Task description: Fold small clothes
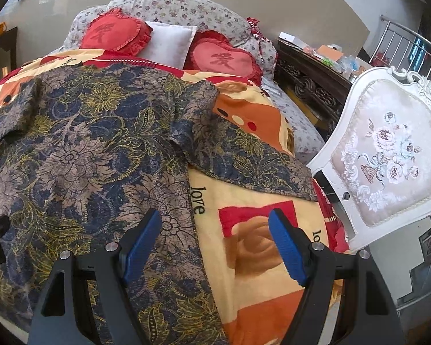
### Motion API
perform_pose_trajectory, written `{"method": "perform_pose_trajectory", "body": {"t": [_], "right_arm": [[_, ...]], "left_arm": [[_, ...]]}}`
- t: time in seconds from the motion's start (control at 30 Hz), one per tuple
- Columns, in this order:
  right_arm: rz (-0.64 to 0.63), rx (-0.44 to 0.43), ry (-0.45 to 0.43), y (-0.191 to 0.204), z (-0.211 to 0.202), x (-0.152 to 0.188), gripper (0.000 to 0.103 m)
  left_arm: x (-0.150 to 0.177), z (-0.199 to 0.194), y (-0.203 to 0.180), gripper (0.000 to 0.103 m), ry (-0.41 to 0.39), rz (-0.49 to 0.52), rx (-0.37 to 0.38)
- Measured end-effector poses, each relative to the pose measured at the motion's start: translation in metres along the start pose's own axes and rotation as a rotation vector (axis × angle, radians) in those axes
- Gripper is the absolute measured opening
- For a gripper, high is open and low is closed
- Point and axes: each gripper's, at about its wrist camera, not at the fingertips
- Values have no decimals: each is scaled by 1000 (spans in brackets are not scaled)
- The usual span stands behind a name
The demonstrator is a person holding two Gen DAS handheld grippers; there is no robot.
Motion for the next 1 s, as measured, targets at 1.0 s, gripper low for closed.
{"method": "perform_pose_trajectory", "body": {"t": [1.0], "right_arm": [[-70, -453, 32, 103, 125, -27, 52]], "left_arm": [[-29, 83, 206, 103, -1, -249, -61]]}}
Point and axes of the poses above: each gripper's, at about its wrist camera, not at the fingertips, and z roughly the way its jaws point, y to its left, x to its underside, and after that the axes turned 4 degrees about y, right-handed
